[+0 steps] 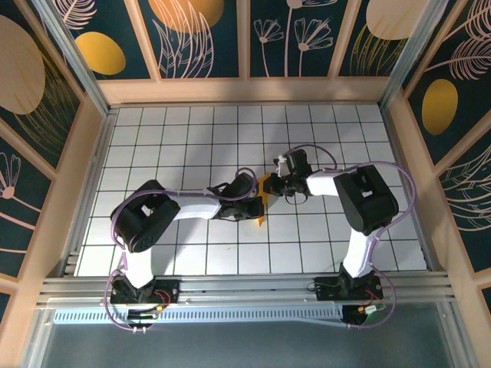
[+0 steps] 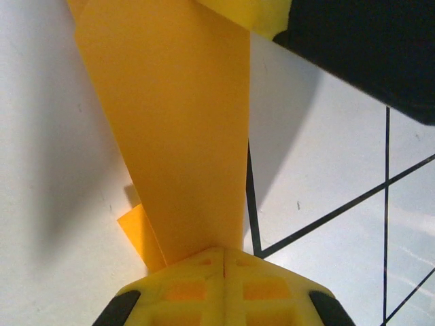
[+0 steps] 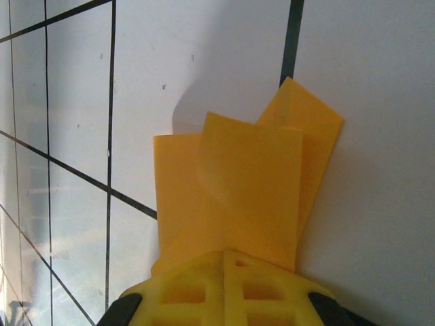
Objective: Fold a paper plane with a square sheet of paper (fold left side to right side)
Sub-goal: Fold the wing for the fifth time at the center of the table.
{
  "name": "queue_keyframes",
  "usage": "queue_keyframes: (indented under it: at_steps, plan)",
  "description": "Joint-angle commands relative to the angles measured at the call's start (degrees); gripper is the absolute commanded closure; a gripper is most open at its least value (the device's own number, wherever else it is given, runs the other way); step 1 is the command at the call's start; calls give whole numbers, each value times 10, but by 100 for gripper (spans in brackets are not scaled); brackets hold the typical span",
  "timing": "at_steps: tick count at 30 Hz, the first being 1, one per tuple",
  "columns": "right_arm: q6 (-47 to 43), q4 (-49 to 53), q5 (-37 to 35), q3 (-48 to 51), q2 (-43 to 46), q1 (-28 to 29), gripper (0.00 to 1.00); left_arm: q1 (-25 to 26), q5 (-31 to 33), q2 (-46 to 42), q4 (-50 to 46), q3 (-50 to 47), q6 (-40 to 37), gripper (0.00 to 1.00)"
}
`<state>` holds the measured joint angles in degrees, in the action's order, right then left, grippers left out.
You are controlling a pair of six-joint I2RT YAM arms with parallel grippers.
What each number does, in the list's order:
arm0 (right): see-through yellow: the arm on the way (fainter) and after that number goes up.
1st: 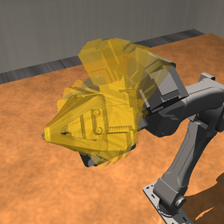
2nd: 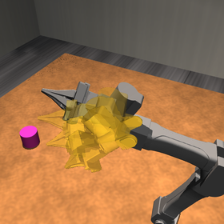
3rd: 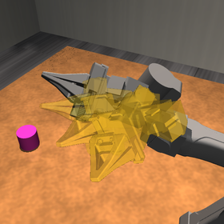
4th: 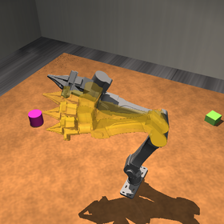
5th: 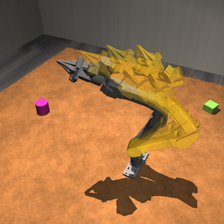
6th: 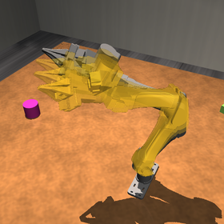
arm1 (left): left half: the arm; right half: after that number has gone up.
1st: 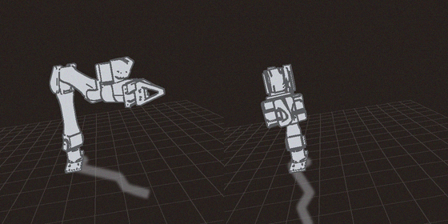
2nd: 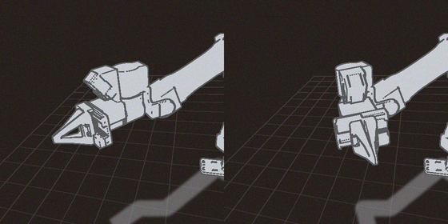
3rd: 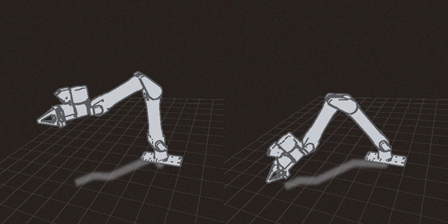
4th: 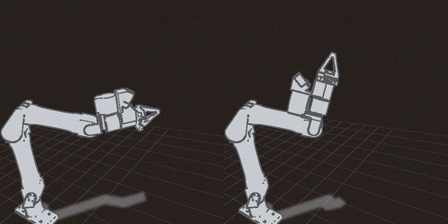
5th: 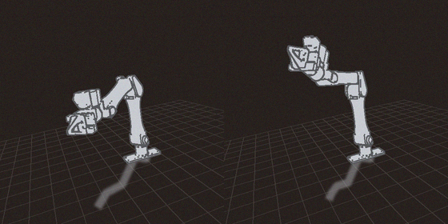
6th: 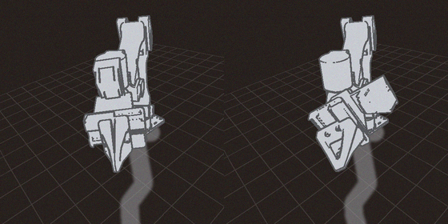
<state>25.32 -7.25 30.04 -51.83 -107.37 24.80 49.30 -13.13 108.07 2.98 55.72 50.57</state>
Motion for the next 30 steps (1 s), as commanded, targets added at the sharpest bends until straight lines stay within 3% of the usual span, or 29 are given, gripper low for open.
queue_keyframes:
  at_steps: [1,22,30]
  plan:
    - [-22,-9,-54,-25,-24,-29,100,3,20,39,-110,-25,-12,100]
    - [-19,-7,-43,-95,-86,-67,100,4,19,42,-110,-22,-12,100]
    - [-23,11,-72,-121,-111,-73,100,4,19,42,-110,-23,-12,100]
